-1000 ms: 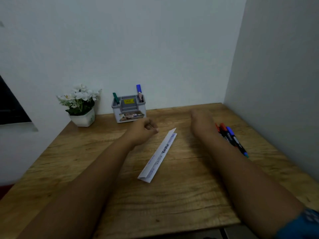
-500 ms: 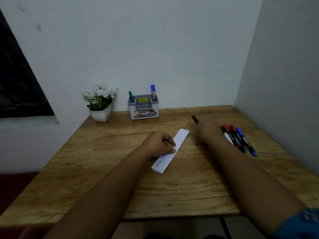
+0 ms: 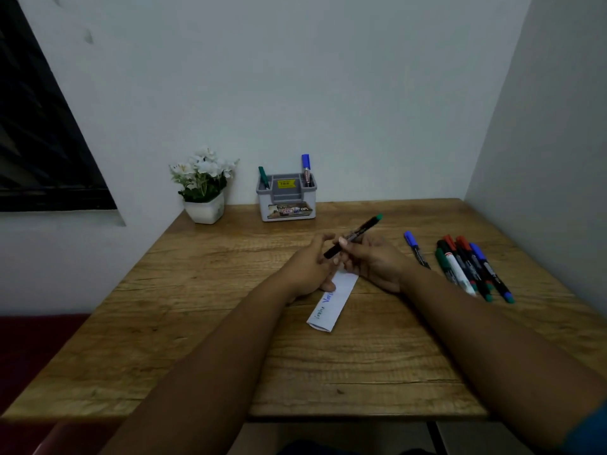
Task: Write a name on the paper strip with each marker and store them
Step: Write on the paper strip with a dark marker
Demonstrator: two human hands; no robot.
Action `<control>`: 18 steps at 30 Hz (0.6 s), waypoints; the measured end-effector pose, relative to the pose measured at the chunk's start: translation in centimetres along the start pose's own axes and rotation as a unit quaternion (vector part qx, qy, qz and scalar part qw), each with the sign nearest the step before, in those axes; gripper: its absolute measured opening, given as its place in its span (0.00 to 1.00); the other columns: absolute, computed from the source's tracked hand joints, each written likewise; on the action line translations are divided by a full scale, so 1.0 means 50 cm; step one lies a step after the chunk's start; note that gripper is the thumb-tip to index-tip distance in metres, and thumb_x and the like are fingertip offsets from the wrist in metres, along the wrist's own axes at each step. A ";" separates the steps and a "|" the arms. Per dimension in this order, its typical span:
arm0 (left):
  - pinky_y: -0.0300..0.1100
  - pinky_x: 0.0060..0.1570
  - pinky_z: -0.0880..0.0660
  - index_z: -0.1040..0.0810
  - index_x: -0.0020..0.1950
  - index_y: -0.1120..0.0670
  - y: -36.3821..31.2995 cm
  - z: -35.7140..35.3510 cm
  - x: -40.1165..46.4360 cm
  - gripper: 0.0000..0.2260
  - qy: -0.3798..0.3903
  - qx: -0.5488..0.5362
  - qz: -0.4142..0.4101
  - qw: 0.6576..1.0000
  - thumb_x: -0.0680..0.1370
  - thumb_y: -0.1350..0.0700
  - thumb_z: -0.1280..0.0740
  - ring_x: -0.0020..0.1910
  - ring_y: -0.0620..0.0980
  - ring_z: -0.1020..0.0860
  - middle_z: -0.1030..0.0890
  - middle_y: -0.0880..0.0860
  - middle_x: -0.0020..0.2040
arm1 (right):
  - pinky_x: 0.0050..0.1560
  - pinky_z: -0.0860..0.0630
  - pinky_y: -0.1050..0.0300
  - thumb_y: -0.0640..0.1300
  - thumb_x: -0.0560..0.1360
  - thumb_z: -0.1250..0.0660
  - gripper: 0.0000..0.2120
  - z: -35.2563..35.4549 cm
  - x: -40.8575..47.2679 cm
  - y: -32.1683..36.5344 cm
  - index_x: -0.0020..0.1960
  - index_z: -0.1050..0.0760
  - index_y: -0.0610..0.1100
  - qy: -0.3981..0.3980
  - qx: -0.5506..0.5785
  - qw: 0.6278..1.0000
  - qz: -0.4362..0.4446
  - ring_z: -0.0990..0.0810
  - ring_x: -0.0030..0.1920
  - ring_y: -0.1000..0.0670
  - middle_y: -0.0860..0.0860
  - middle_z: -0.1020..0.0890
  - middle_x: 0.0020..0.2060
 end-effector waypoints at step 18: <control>0.36 0.40 0.23 0.32 0.47 0.51 -0.002 0.001 0.009 0.08 0.102 0.111 -0.009 0.989 0.85 0.56 0.47 0.39 0.44 0.18 0.22 0.53 0.47 | 0.41 0.18 0.53 0.46 0.84 0.45 0.13 0.013 0.020 -0.005 0.48 0.29 0.39 -0.198 0.113 0.972 -0.049 0.17 0.42 0.45 0.40 0.18 0.41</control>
Point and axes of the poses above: each hand's wrist, its own x-axis towards the middle knuckle, its own z-axis out of the back of the hand, y = z × x, the point moved 4 cm from there along x, towards the middle knuckle
